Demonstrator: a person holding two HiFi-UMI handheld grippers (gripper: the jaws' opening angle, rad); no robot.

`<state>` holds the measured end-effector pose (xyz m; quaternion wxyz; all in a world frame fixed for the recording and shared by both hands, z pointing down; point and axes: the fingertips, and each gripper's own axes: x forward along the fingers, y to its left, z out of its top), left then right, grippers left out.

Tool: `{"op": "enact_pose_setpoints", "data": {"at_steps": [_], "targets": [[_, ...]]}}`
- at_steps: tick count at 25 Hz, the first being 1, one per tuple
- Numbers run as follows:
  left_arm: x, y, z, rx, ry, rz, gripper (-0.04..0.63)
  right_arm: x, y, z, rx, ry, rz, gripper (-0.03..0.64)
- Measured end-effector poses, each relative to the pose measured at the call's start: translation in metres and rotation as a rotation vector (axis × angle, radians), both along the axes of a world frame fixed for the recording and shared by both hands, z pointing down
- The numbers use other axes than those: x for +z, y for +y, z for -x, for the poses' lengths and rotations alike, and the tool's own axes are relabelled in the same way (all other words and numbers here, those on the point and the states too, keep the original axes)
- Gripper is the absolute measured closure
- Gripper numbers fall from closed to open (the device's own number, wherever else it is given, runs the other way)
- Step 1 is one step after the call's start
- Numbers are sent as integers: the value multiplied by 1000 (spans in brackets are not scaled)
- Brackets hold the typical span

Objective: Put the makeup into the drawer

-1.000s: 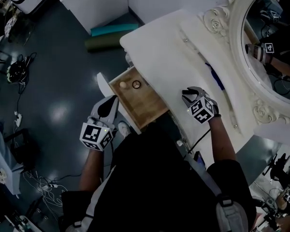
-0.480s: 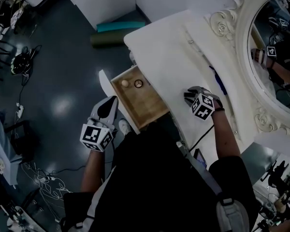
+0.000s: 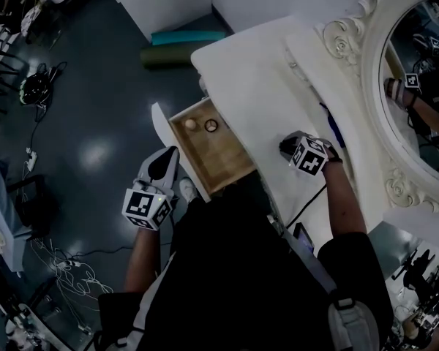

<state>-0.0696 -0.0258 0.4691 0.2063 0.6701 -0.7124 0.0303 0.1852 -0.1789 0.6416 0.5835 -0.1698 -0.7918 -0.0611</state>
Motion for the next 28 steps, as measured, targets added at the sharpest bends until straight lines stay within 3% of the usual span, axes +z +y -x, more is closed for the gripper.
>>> {"op": "enact_pose_setpoints", "data": {"at_steps": [9, 15, 21, 28], "targets": [[-1, 8, 4, -7, -3, 2, 591, 1, 4, 1, -29, -6, -41, 525], [-4, 14, 8, -5, -7, -7, 591, -37, 22, 44, 14, -150, 13, 525], [-7, 24, 16, -24, -4, -24, 591, -61, 51, 91, -82, -219, 5, 525], [-6, 54, 36, -93, -6, -26, 591, -60, 85, 128, -214, -228, 5, 524]]}}
